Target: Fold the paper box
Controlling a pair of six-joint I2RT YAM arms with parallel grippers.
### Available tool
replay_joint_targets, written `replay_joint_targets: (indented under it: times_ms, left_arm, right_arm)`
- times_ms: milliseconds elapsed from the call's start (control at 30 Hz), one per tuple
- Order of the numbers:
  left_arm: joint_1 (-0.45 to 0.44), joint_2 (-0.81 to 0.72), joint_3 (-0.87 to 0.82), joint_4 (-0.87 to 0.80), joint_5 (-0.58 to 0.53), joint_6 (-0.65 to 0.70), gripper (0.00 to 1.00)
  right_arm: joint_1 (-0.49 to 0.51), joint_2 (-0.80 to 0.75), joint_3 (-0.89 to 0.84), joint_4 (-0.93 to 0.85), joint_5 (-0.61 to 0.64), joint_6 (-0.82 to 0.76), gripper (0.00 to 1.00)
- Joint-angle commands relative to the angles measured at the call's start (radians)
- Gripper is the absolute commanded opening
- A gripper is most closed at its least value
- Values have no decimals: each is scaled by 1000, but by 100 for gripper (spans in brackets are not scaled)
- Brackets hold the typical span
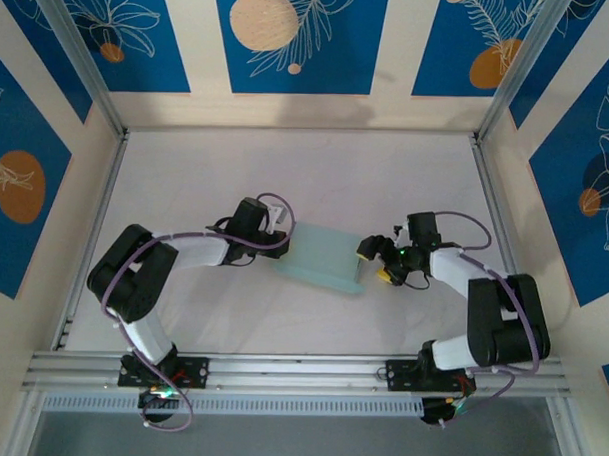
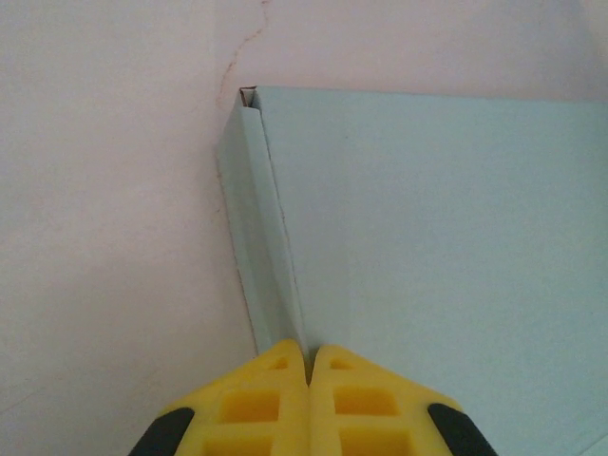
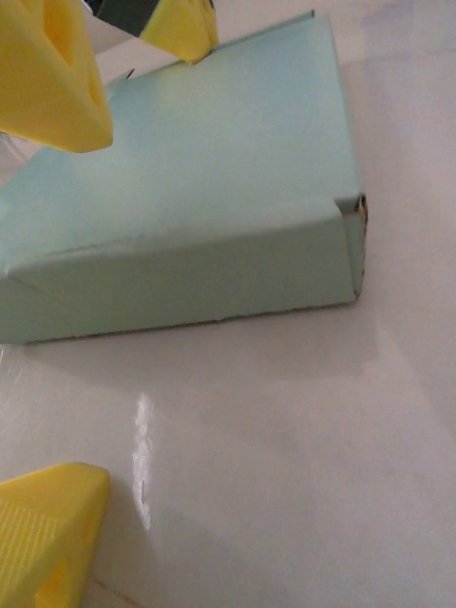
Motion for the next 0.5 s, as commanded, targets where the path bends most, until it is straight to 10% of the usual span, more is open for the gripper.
replay_joint_targets:
  times_ms: [0,467]
  left_arm:
    - [24,62,-60,-218,-32,36,0]
    - [86,75,-96,-193,-1,-2,0]
  right_arm:
    - [1,45,9,46,-98,-2,86]
    - [68,74,25,83,-177,-25,90]
